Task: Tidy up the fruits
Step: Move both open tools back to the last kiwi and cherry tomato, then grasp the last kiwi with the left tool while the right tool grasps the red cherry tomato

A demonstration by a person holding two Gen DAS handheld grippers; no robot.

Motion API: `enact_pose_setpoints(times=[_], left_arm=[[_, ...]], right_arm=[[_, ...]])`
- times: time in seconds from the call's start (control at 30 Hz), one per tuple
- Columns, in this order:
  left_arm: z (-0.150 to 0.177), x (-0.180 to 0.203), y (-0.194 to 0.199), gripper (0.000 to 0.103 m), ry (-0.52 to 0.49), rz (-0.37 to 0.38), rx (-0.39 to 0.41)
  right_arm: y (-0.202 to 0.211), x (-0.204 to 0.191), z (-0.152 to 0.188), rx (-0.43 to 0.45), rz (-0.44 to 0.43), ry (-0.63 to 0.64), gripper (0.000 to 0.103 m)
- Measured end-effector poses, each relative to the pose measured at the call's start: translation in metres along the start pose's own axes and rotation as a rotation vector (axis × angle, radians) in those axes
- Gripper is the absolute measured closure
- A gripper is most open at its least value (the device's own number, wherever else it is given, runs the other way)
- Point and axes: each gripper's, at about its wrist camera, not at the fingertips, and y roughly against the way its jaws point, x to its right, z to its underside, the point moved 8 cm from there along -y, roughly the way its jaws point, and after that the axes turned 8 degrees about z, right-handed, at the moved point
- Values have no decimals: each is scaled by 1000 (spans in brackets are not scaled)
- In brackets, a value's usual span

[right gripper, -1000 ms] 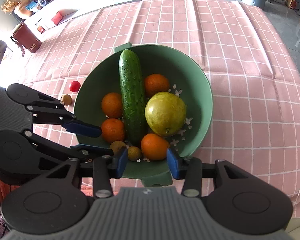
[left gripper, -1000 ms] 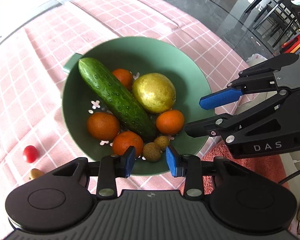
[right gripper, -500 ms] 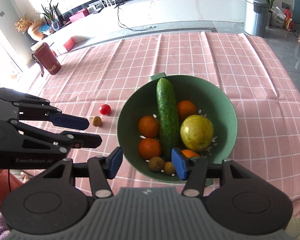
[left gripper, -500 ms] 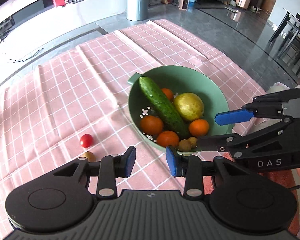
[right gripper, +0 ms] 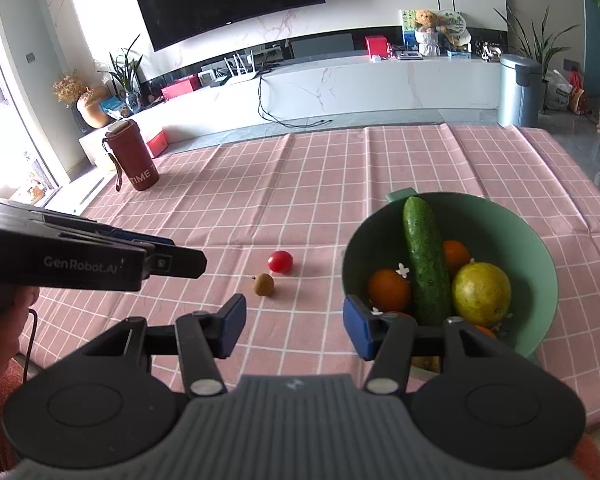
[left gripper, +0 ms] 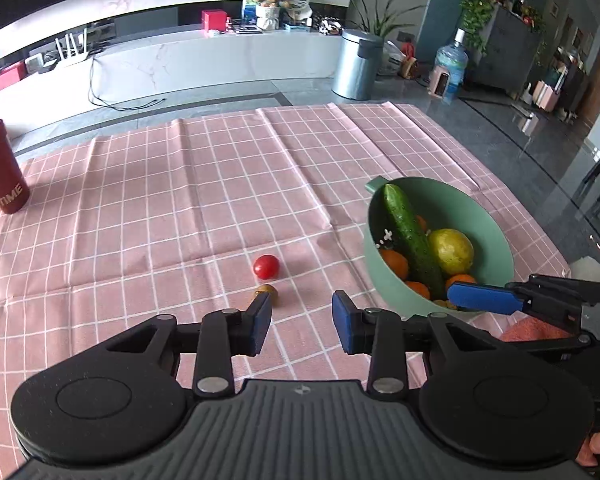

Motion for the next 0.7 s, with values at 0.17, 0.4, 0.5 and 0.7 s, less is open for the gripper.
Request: enact_pose_setpoints(times=[0.17,0.4,0.5,0.7], left_arm=[[9,-27,12,61,70,-8,113],[20,-44,4,62,80,15,165],[24,-48,-12,62,84,32,141],[32,-47,-45,63,32,21,72]], right_arm=[[-7,-22,8,42,-6,-1,52],[-27,-42,17,73,26,51,63],[-38,-47,19,78,38,72,70],[-61,-46,18,62,96,102,88]])
